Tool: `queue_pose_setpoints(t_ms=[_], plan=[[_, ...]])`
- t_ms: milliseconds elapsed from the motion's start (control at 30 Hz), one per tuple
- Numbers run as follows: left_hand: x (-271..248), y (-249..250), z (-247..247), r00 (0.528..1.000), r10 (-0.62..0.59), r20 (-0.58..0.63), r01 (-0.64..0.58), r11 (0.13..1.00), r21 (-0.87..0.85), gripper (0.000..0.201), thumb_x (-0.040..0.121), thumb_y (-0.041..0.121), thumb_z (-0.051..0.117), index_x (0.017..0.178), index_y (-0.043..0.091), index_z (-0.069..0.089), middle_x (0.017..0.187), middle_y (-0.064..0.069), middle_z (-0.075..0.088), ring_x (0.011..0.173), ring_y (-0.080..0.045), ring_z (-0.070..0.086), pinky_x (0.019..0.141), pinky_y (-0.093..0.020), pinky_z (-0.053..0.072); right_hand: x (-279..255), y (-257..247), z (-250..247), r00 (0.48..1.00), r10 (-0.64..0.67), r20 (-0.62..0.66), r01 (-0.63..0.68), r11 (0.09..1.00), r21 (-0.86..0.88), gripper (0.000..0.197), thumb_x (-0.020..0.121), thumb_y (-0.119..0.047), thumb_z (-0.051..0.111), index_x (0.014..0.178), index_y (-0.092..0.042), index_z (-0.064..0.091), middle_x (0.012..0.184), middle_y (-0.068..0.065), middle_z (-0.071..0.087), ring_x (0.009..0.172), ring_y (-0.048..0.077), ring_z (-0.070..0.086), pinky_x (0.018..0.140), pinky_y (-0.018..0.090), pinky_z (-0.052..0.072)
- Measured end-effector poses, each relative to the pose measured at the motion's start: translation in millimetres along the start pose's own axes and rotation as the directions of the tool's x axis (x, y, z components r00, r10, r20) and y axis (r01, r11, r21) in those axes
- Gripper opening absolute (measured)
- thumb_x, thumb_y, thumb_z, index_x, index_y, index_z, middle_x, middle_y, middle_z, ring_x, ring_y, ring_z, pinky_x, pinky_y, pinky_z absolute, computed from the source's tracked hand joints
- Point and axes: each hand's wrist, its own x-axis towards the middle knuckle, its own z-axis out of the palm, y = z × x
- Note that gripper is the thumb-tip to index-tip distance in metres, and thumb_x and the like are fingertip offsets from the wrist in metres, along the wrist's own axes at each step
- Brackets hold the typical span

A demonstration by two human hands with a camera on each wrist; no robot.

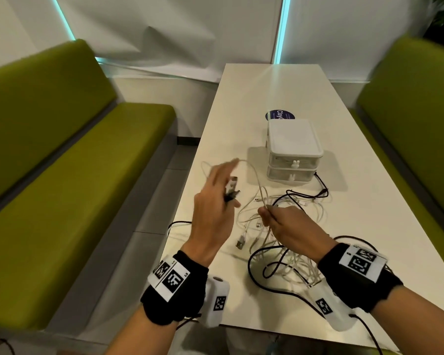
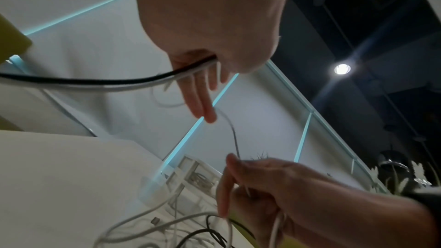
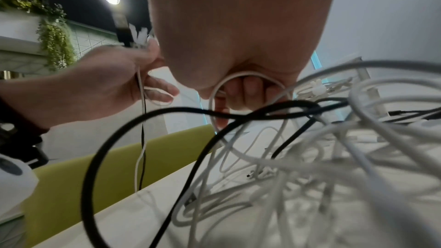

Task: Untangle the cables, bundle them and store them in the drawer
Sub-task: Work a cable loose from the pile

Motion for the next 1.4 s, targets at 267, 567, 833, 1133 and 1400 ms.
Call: queue_pose_setpoints(t_ms=[267, 567, 833, 1133, 1400], plan=[[-0.7, 3.2, 13.3, 0.928, 0.107, 0.358, -0.185, 0.964, 0.19, 0.074, 0.07, -0.005, 0.041, 0.138, 0.025, 0.045, 0.152, 0.02, 0.028, 0.094, -0.018, 0.065, 0.068, -0.037, 0.056, 5.5, -6.6, -11.9, 0.964, -0.256, -0.072, 0.233, 0.943, -0.239, 0.063, 0.093, -0.052, 0.015, 0.101, -0.01, 0.062, 0.093, 0.009, 0.066, 0.088, 0.029, 0.059, 0.071, 0.037, 0.045], [-10.1, -9.4, 15.6, 0.898, -0.121, 0.423, -0.121, 0.856, 0.503, 0.017, 0.088, 0.009, 0.042, 0.1, 0.018, 0.05, 0.099, 0.002, 0.05, 0.077, -0.036, 0.054, 0.058, -0.037, 0.031, 0.0, -5.8, -10.5, 0.964, -0.249, -0.097, 0.215, 0.938, -0.27, 0.027, 0.099, -0.035, 0.049, 0.089, -0.013, 0.059, 0.085, 0.001, 0.061, 0.082, 0.022, 0.053, 0.067, 0.033, 0.039], [4.4, -7.7, 4.0, 0.956, -0.289, 0.045, 0.289, 0.957, 0.001, 0.029, 0.1, 0.019, 0.042, 0.072, 0.012, 0.046, 0.058, 0.008, 0.041, 0.051, -0.012, 0.033, 0.052, -0.029, 0.029, -3.9, 13.7, -8.9, 1.0, 0.015, -0.013, -0.013, 0.993, 0.118, 0.044, 0.1, -0.046, 0.04, 0.071, -0.016, 0.054, 0.054, -0.009, 0.05, 0.057, 0.006, 0.049, 0.057, 0.02, 0.037], [2.7, -6.5, 2.3, 0.996, -0.092, -0.019, 0.094, 0.99, 0.109, 0.029, 0.096, 0.002, 0.045, 0.114, 0.02, 0.058, 0.119, 0.011, 0.055, 0.074, -0.015, 0.062, 0.069, -0.04, 0.054, -4.6, 14.1, -6.4, 0.999, 0.043, 0.004, -0.043, 0.986, 0.164, 0.049, 0.102, -0.048, 0.03, 0.073, -0.021, 0.058, 0.059, -0.014, 0.059, 0.061, 0.001, 0.054, 0.062, 0.019, 0.039], [-7.5, 7.2, 29.5, 0.874, -0.171, 0.455, -0.039, 0.909, 0.415, 0.058, 0.089, 0.004, 0.046, 0.139, 0.033, 0.039, 0.13, 0.005, 0.057, 0.111, -0.025, 0.057, 0.086, -0.042, 0.047, -0.3, 3.9, 1.3, 0.978, -0.087, -0.192, 0.085, 0.996, -0.016, 0.025, 0.086, -0.025, 0.038, 0.092, -0.016, 0.061, 0.078, 0.005, 0.069, 0.068, 0.022, 0.057, 0.059, 0.035, 0.041]])
